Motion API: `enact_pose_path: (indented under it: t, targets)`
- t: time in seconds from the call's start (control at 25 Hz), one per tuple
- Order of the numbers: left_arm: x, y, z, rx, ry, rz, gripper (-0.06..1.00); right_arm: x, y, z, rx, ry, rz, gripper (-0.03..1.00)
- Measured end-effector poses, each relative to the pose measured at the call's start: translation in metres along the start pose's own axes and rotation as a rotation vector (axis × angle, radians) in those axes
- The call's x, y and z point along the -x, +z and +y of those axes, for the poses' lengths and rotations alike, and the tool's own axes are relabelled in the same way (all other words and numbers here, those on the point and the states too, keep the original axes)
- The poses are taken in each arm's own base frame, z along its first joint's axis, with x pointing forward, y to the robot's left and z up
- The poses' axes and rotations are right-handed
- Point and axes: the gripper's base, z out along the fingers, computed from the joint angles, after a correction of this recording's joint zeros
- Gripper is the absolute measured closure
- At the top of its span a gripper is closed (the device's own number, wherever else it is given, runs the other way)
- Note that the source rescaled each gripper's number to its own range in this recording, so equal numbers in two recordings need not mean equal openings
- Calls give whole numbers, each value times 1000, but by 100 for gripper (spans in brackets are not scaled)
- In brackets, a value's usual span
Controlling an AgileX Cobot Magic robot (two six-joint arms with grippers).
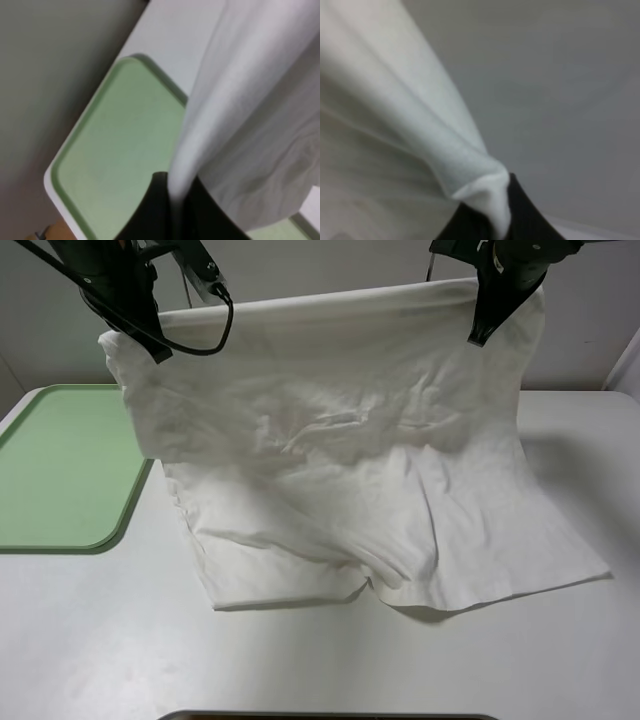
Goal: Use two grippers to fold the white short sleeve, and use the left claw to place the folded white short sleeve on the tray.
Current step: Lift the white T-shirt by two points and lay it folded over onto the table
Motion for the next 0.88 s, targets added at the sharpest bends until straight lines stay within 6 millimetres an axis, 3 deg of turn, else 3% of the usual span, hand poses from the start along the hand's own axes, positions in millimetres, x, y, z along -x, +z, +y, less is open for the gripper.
enact_pose_path:
  t: [0.24, 0.36, 0.48, 0.56, 0.68, 0.76, 0.88]
  targets:
    - [0, -5, 3, 21, -30, -14, 94, 1, 0, -7, -75, 62, -8, 97]
    - [-1, -22, 9, 49, -67, -63, 94, 0, -1, -8, -78, 69, -9, 97]
    - [-3, -56, 21, 108, -104, -175, 94, -1, -10, -15, -100, 91, -23, 97]
    - [-4, -64, 24, 122, -111, -202, 94, -5, -40, -38, -166, 156, -74, 97]
    - [-9, -92, 31, 159, -132, -267, 94, -9, -60, -51, -206, 185, -110, 97]
    - [-12, -106, 31, 173, -136, -298, 94, -17, -104, -73, -277, 233, -177, 97]
    - [-14, -134, 27, 192, -123, -355, 94, -25, -144, -85, -329, 269, -224, 97]
